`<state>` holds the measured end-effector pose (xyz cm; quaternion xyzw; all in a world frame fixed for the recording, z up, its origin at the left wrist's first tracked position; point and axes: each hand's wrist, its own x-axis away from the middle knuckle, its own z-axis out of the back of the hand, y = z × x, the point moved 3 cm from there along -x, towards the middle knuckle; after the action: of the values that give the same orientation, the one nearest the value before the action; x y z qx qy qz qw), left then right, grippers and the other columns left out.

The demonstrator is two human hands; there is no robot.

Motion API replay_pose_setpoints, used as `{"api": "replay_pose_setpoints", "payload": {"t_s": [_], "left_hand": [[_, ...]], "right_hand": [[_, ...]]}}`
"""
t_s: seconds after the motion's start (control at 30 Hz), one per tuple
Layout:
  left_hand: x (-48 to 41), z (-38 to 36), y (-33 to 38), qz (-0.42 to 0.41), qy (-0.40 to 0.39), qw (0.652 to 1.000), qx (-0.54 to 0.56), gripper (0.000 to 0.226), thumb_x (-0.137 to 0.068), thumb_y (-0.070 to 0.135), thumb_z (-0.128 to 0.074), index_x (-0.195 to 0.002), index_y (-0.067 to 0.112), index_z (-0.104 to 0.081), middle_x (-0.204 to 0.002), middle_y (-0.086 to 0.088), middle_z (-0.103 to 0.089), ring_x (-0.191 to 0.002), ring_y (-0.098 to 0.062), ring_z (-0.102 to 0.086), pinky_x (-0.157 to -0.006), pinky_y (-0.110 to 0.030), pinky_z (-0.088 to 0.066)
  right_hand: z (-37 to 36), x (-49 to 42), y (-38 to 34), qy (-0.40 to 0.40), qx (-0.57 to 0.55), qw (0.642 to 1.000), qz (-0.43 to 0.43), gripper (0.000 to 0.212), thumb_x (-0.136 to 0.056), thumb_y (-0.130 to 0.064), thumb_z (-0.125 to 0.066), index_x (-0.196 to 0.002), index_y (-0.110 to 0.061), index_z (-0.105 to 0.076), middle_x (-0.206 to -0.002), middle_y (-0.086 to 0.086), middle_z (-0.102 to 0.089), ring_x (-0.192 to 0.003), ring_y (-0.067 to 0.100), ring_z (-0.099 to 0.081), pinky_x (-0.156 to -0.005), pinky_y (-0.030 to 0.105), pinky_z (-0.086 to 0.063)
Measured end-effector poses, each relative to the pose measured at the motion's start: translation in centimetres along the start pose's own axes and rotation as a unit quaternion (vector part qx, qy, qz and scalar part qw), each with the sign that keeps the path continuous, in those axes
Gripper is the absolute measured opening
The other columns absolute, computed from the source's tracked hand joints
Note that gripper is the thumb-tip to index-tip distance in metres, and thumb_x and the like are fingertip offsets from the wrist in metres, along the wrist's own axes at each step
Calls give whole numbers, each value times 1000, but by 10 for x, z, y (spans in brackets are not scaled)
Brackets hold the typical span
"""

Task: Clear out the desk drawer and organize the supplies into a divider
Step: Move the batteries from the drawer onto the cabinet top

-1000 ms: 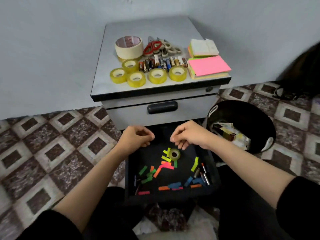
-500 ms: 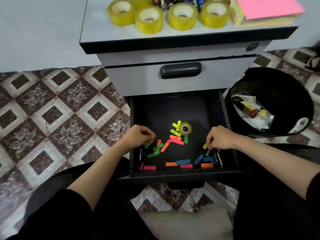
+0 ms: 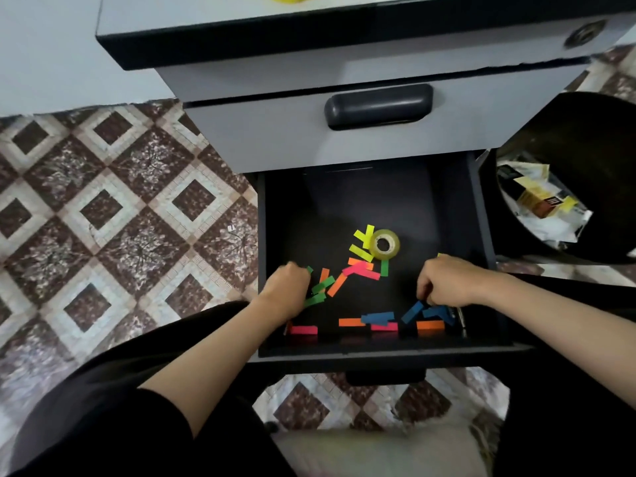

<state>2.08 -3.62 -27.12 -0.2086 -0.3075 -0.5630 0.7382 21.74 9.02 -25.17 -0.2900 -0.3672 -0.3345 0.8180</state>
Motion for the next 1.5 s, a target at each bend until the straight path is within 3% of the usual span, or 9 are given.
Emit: {"api": "replay_pose_setpoints", "payload": {"t_s": [0.17, 0.27, 0.37, 0.5, 0.7, 0.9, 1.17, 1.3, 1.5], "left_hand": [[1, -12, 15, 56, 25, 997, -51, 31, -92, -3, -45, -123, -1, -47, -124, -13, -54, -113, -24, -57, -86, -29, -49], [0, -18, 14, 61, 25, 997, -29, 34, -92, -3, -45, -126, -1, -42, -123, -13, -55, -113, -25, -58, -86, -28, -48], [-3, -18, 5, 61, 30, 998, 7, 38, -91, -3, -46, -128, 0, -39, -118, -16, -57, -109, -29, -58, -83, -30, -48], [-6, -18, 1, 43, 24, 995, 91, 41, -87, 3, -59, -125, 3, -43, -110, -17, -60, -102, -33, -61, -81, -35, -51], [-10, -21, 2, 16, 20, 976, 217, 47, -72, 7, -77, -113, 6, -56, -100, -9, -65, -93, -21, -62, -80, -28, -51], [-8, -23, 2, 43, 19, 986, 160, 37, -75, 25, -77, -103, 6, -63, -101, -9, -65, -93, -22, -61, -79, -30, -51], [-9, -28, 6, 26, 9, 984, 174, 33, -84, 15, -67, -116, 9, -63, -112, -9, -64, -100, -19, -62, -86, -25, -50], [-9, -12, 3, 12, -1, 984, 178, 35, -83, 17, -69, -116, 9, -64, -114, -8, -64, -103, -18, -60, -87, -24, -48], [0, 51, -23, -10, 74, 977, 199, 31, -76, 17, -75, -105, 7, -70, -101, -5, -68, -86, -12, -58, -76, -21, -44]], "right_hand": [[1, 1, -3, 4, -24, 1000, 10, 28, -88, -5, -55, -105, -19, -71, -100, -4, -60, -104, 7, -44, -86, 21, -42], [5, 3, -2, 7, -39, 999, 6, 27, -87, -4, -55, -103, -19, -72, -94, -5, -57, -102, 8, -47, -85, 23, -47], [10, 5, -2, 17, -52, 998, 9, 26, -88, -5, -55, -102, -19, -72, -96, -4, -56, -94, 7, -50, -80, 21, -47], [9, 4, -2, 24, -56, 998, 15, 25, -88, -6, -57, -103, -19, -72, -106, -1, -60, -95, 6, -42, -86, 21, -42], [11, 1, -2, 31, -72, 997, 16, 21, -87, -10, -63, -104, -19, -71, -101, -4, -55, -90, 7, -48, -80, 20, -42], [10, -3, -2, 35, -87, 996, 16, 19, -85, -11, -66, -100, -20, -71, -101, -4, -56, -95, 9, -50, -86, 23, -44], [9, -2, -2, 34, -58, 998, 16, 20, -86, -12, -65, -102, -21, -71, -103, -2, -56, -98, 12, -53, -92, 28, -46], [10, -1, -8, 42, -55, 997, 30, 20, -87, -12, -63, -104, -19, -71, -94, -7, -55, -95, 6, -43, -92, 27, -43], [0, 1, -29, 53, -122, 990, 55, 18, -85, -12, -67, -101, -18, -73, -96, -3, -65, -87, 8, -55, -86, 23, -47]]}}
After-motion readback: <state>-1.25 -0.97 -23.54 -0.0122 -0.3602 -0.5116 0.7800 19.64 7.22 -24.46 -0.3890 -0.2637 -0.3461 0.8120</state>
